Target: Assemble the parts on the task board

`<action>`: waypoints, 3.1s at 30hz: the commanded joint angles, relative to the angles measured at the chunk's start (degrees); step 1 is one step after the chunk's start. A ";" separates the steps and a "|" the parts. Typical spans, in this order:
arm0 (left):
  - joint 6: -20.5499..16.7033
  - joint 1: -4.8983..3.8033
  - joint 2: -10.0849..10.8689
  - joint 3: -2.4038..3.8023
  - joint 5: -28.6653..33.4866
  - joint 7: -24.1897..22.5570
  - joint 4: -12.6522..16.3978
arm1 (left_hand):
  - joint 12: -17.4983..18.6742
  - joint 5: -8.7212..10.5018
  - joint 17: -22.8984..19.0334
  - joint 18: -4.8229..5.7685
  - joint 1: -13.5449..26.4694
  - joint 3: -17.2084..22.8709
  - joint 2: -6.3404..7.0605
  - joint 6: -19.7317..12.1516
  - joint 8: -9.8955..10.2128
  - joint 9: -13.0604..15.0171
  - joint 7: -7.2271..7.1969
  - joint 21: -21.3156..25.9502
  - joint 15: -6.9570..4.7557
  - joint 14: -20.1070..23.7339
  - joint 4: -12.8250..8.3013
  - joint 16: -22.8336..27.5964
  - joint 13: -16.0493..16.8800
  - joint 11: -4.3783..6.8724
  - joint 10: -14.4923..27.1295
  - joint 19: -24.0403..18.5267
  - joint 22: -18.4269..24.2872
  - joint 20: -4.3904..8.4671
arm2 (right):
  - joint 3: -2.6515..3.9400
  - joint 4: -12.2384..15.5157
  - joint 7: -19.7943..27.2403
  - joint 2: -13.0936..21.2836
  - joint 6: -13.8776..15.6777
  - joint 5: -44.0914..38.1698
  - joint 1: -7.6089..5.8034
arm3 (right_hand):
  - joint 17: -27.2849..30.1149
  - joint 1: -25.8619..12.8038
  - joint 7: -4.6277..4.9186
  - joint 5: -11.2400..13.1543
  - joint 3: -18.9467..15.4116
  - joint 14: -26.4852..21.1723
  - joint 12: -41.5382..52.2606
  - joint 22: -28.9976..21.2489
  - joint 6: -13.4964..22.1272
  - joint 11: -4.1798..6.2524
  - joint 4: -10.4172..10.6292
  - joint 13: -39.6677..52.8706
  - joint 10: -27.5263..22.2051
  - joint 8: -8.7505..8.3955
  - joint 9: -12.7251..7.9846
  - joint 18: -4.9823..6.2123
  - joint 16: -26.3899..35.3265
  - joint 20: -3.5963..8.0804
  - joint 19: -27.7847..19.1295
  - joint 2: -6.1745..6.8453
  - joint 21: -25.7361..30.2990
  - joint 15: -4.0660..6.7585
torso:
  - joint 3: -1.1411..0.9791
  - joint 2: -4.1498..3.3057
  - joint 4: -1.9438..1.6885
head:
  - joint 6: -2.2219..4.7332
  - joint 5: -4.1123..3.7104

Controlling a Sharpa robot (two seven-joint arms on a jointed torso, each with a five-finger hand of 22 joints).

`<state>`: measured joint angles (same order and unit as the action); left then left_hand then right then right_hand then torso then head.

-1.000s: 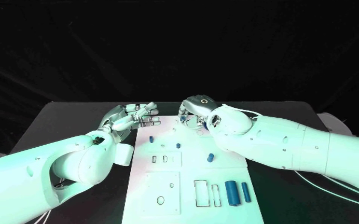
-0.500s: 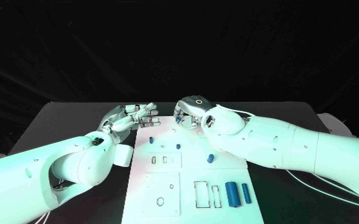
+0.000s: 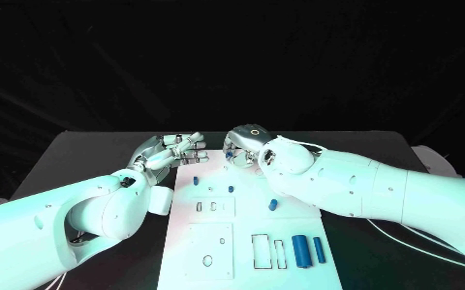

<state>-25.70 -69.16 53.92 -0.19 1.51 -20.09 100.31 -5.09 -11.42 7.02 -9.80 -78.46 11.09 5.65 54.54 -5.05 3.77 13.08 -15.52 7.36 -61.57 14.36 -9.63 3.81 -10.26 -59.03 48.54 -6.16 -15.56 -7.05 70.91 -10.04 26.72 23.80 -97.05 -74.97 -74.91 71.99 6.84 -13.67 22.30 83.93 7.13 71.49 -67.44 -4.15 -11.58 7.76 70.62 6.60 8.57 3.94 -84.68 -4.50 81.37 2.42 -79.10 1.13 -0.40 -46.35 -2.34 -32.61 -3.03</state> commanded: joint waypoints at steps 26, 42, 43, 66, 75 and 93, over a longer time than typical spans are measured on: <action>0.86 -0.13 -0.01 0.05 0.10 0.04 0.02 | 0.47 -0.03 0.05 -0.72 -0.37 -0.15 -0.61 -0.13 0.44 -0.02 0.41 0.22 0.30 -0.14 -0.22 0.52 -0.06 -0.13 0.56 0.24 0.19 -0.22 | -0.02 3.07 -0.88 2.38 -1.46 -1.36 0.09 | -2.90 -3.42 1.01 -0.72 -3.94 3.52 -0.97 -3.42 10.02 -0.99 4.12 1.56 -7.65 -2.50 -1.17 0.63 -0.14 -2.11 -2.96 4.22 2.71 -1.74 | 0.00 0.01 0.09 | 0.75 -0.11; 1.07 -0.13 0.24 0.04 0.10 0.15 -0.18 | 0.51 -0.03 0.05 -0.71 -0.40 -0.16 -0.65 -0.14 0.48 -0.02 0.43 0.25 0.33 -0.08 -0.23 0.60 -0.05 -0.15 0.56 0.20 0.22 -0.24 | 1.60 14.44 -2.14 18.02 -4.22 13.83 -1.42 | -6.85 -3.23 0.27 -2.70 -6.71 4.43 14.80 2.59 7.60 2.12 6.36 12.32 6.91 -1.95 -0.36 -0.51 -2.07 0.17 0.14 6.16 -0.86 0.80 | 0.10 0.73 0.83 | 0.64 0.19; 1.07 -0.13 0.24 0.04 0.10 0.15 -0.19 | 0.51 -0.03 0.05 -0.71 -0.40 -0.16 -0.65 -0.14 0.48 -0.02 0.43 0.25 0.33 -0.08 -0.23 0.60 -0.05 -0.15 0.56 0.20 0.22 -0.24 | 1.62 14.41 -2.20 18.39 -4.75 14.32 -1.46 | -7.30 -3.30 0.33 -2.47 -7.39 4.52 18.62 2.93 8.26 2.06 6.78 16.08 6.72 -2.15 -0.41 -0.59 -2.27 0.19 0.30 6.19 -1.05 0.76 | 0.08 0.76 0.87 | 0.64 0.25; 1.32 -0.12 0.33 0.04 0.11 0.58 -0.27 | 0.63 -0.03 0.06 -0.72 -0.49 -0.21 -0.65 -0.24 0.60 -0.03 0.45 0.30 0.37 -0.06 -0.29 0.72 -0.06 -0.19 0.68 0.15 0.27 -0.26 | 1.61 9.16 -3.01 17.74 -9.50 14.92 -0.51 | -11.45 -0.36 1.37 -2.74 -12.34 5.30 60.17 5.91 11.53 0.88 11.52 59.03 5.09 -0.83 0.77 -1.05 -4.03 -0.75 1.62 4.93 -2.35 -0.29 | 0.11 0.72 0.86 | 0.43 -0.65; 1.24 -0.12 0.43 0.04 0.11 0.62 -0.35 | 0.71 -0.03 0.07 -0.72 -0.52 -0.24 -0.65 -0.31 0.67 -0.04 0.48 0.32 0.38 -0.05 -0.30 0.77 -0.08 -0.22 0.78 0.14 0.30 -0.28 | 1.61 8.07 -2.83 17.07 -9.91 15.08 -0.24 | -11.75 -0.31 1.35 -2.91 -12.47 5.35 61.52 6.06 11.32 0.87 11.85 60.42 5.59 -0.54 0.92 -1.07 -4.14 -0.79 1.67 4.81 -2.40 -0.32 | 0.07 0.66 0.84 | 0.20 -0.51; 1.42 -0.12 0.39 0.04 0.11 0.87 -0.47 | 0.77 -0.03 0.08 -0.72 -0.52 -0.27 -0.66 -0.36 0.72 -0.04 0.50 0.33 0.40 -0.05 -0.30 0.81 -0.08 -0.24 0.84 0.13 0.32 -0.29 | 1.61 6.76 -2.83 16.57 -11.81 15.18 -0.19 | -11.89 0.05 1.23 -3.59 -12.24 5.37 63.62 6.20 10.56 0.96 12.25 62.61 6.38 0.05 1.21 -1.07 -4.20 -0.79 1.69 4.27 -2.39 -0.27 | 0.10 0.67 0.76 | -0.09 -0.39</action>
<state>-25.44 -69.19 54.38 -0.20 1.53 -19.20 99.78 -4.63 -11.42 7.04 -9.80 -78.70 10.93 5.42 54.33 -4.59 3.77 13.28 -15.52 7.36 -61.57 14.20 -9.13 3.81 -10.45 -58.42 48.54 -5.94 -15.56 -5.25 77.86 -12.56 43.32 14.62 -81.54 -75.40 -74.91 71.58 7.96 -17.12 10.17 83.82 70.64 74.92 -56.49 -3.23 0.33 70.36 76.64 6.53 9.71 3.95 -88.56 -5.33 82.60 6.88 -81.31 1.22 -0.30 -45.66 -1.54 -32.66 -3.43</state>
